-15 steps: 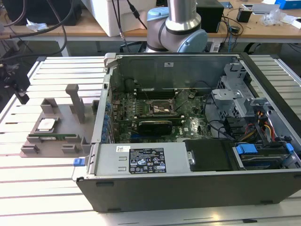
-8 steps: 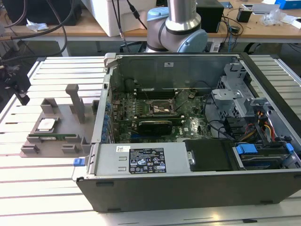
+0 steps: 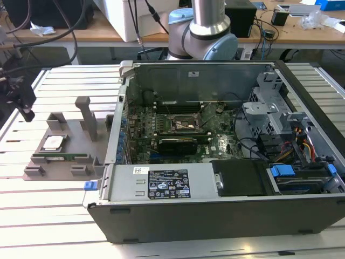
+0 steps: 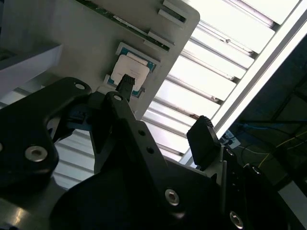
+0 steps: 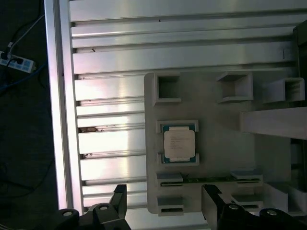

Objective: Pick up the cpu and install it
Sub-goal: 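Pick up the cpu and move it towards the insertion slot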

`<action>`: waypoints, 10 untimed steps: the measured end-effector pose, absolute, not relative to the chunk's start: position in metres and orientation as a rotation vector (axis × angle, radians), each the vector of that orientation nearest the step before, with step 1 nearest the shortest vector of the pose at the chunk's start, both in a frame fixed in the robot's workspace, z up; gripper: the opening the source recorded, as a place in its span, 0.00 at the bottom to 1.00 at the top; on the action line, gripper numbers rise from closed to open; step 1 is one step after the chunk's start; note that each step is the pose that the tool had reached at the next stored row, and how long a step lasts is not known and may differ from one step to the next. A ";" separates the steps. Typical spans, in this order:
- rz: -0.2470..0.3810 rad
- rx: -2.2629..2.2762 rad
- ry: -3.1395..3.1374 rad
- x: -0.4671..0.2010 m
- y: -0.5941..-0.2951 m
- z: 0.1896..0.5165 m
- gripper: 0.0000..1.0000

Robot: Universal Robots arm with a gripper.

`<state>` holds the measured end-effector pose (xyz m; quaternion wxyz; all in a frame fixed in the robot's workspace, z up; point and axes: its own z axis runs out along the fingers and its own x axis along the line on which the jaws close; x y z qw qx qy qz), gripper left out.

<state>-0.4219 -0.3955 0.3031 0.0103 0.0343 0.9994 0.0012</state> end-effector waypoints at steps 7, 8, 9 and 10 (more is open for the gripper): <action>-0.005 0.103 3.119 -0.422 -0.395 0.297 0.72; -0.014 0.094 3.119 -0.422 -0.394 0.296 0.72; -0.019 0.075 3.119 -0.422 -0.393 0.295 0.72; -0.022 0.066 3.119 -0.422 -0.392 0.294 0.72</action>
